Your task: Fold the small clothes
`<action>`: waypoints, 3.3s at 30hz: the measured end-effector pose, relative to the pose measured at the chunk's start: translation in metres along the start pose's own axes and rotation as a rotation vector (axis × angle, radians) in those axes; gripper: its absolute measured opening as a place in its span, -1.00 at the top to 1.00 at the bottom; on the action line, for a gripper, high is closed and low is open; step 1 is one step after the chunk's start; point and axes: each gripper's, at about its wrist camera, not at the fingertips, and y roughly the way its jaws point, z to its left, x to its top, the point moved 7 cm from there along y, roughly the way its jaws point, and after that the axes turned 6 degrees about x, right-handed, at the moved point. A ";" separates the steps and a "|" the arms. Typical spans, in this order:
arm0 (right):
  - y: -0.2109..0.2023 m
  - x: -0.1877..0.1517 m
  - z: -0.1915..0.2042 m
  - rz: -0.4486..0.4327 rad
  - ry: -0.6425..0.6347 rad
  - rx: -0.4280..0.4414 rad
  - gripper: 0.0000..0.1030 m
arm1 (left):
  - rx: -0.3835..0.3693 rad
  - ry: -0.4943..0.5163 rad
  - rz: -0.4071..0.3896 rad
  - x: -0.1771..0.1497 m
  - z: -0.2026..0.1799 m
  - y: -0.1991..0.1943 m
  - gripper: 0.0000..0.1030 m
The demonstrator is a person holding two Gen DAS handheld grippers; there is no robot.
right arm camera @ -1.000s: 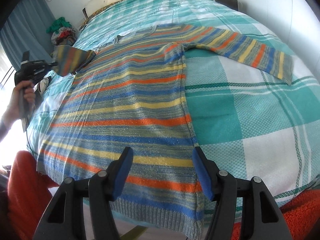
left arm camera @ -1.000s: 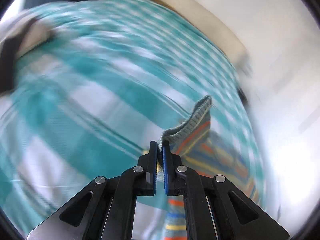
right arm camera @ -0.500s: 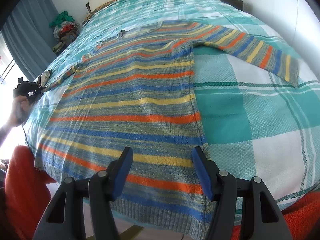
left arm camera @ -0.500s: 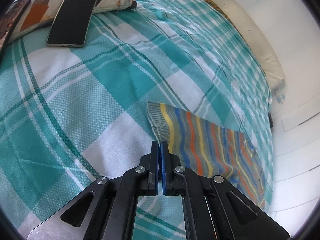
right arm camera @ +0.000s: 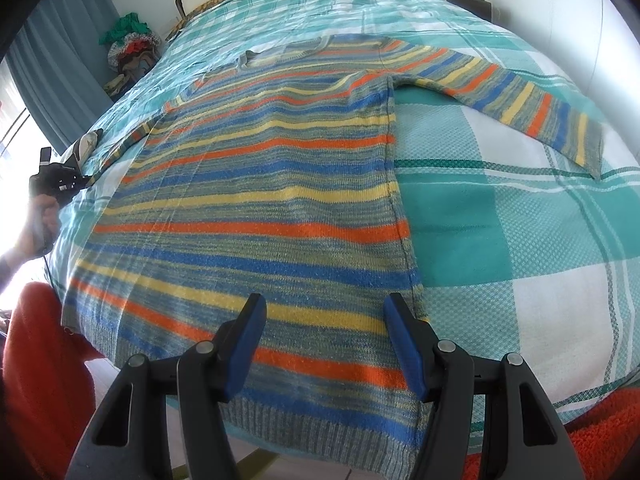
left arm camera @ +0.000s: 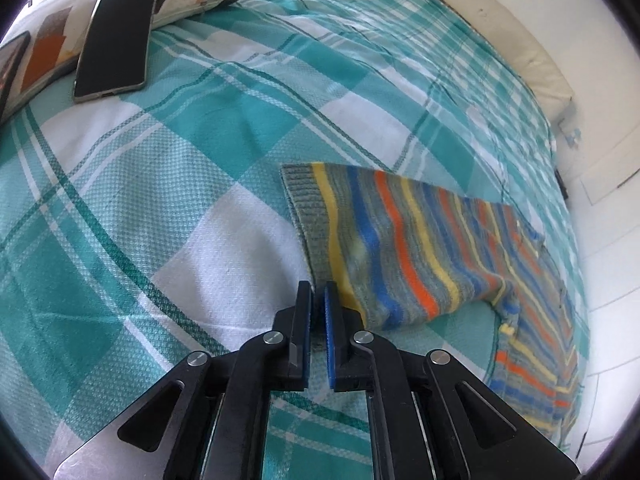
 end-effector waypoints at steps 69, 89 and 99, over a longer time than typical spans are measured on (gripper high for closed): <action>-0.029 0.013 0.006 -0.150 -0.013 -0.047 -0.59 | 0.073 0.220 -0.062 -0.113 -0.029 -0.067 -0.78; -0.028 0.009 -0.018 -0.146 0.089 -0.057 -0.66 | 0.202 0.444 -0.113 -0.152 -0.063 -0.072 -0.78; -0.026 0.007 -0.020 -0.139 0.100 -0.064 -0.66 | 0.223 0.450 -0.121 -0.153 -0.061 -0.072 -0.78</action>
